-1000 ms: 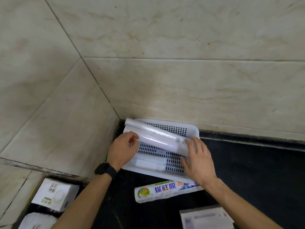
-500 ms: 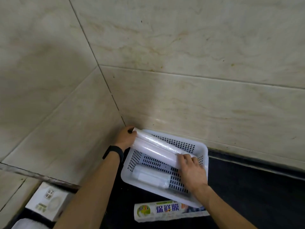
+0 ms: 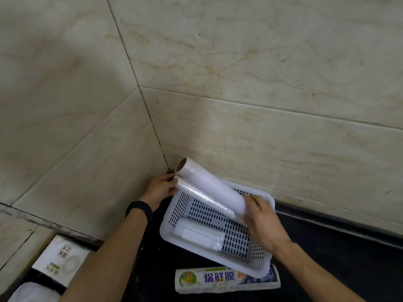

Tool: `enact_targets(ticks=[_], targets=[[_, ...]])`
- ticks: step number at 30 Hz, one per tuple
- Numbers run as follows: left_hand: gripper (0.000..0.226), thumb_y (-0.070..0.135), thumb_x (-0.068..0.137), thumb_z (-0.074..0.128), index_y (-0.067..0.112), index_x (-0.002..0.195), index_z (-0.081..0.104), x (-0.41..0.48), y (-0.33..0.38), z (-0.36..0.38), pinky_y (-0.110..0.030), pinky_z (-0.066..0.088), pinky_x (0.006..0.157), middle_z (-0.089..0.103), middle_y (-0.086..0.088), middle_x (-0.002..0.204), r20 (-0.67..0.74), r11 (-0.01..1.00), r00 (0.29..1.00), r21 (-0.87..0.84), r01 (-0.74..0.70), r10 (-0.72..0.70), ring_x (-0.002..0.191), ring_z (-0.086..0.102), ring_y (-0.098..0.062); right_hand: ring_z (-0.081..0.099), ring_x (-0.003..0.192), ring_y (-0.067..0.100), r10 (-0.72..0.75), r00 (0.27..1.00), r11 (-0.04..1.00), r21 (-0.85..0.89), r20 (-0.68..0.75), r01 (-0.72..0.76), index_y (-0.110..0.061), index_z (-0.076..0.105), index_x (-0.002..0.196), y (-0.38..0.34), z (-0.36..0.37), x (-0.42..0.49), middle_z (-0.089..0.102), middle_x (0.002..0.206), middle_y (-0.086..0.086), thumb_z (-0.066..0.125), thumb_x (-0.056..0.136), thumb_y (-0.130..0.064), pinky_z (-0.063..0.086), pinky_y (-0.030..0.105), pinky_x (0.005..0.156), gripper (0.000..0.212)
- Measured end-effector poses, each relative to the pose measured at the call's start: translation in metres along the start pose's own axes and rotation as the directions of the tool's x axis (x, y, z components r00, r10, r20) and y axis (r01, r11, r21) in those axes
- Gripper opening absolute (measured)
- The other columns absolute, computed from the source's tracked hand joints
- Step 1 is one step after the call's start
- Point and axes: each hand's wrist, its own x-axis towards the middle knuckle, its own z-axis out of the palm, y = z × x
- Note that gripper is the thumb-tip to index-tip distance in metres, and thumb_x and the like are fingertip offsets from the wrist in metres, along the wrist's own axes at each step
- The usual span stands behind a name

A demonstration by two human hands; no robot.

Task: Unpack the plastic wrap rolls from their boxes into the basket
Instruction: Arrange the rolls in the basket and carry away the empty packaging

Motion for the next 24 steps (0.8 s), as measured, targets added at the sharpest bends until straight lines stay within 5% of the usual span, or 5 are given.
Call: enact_targets(ticks=[11,14,18,21,24], targets=[[0.037,0.004,0.101,0.049,0.002,0.138,0.053,-0.02,-0.021,0.009,-0.037,0.052,0.097,0.06,-0.018,0.131,-0.147,0.986,0.988,-0.165,0.022,-0.046,0.116,0.06,-0.028,0.027,0.144,0.028,0.074,0.993,0.986,-0.158,0.091,-0.059,-0.014,0.034,0.154,0.0,0.014,0.044,0.032,0.16,0.006,0.055,0.093,-0.007,0.023,0.035,0.12,0.064],[0.034,0.005,0.101,0.049,0.003,0.134,0.058,-0.019,-0.021,0.015,-0.042,0.052,0.098,0.064,-0.019,0.125,-0.204,0.985,0.978,-0.174,0.011,-0.047,0.113,0.063,-0.031,0.022,0.149,0.029,0.077,0.994,0.981,-0.171,-0.077,-0.089,-0.019,0.037,0.153,0.002,0.026,0.022,0.035,0.16,0.008,0.054,0.096,-0.038,0.012,0.042,0.125,0.062],[0.035,0.005,0.101,0.049,0.005,0.135,0.058,-0.014,-0.018,0.023,-0.043,0.054,0.096,0.067,-0.018,0.116,-0.241,0.983,0.968,-0.183,0.018,-0.063,0.108,0.064,-0.029,-0.019,0.151,0.04,0.245,0.97,0.945,-0.223,-0.013,-0.241,-0.026,-0.021,0.156,0.01,0.044,-0.009,-0.021,0.164,0.02,0.061,0.084,-0.063,-0.01,0.06,0.118,0.115],[0.04,0.009,0.101,0.044,0.017,0.139,0.055,-0.017,-0.016,0.029,-0.034,0.056,0.081,0.067,-0.012,0.107,-0.268,1.0,0.963,-0.009,-0.027,0.023,0.09,0.061,-0.021,-0.004,0.152,0.043,0.366,0.93,0.927,-0.079,-0.03,-0.367,-0.024,-0.043,0.143,0.018,0.052,-0.014,-0.03,0.162,0.018,0.059,0.092,-0.013,0.029,0.05,0.12,0.114],[0.051,0.014,0.1,0.033,0.027,0.149,0.041,-0.021,-0.017,0.034,-0.039,0.04,0.11,0.048,-0.005,0.148,-0.266,0.911,0.929,0.388,-0.14,0.256,0.13,0.048,-0.025,0.007,0.151,0.042,0.382,0.923,0.924,0.01,-0.048,-0.382,-0.019,-0.022,0.156,0.019,0.057,-0.013,-0.034,0.161,0.009,0.052,0.093,-0.002,0.051,0.037,0.101,0.099]])
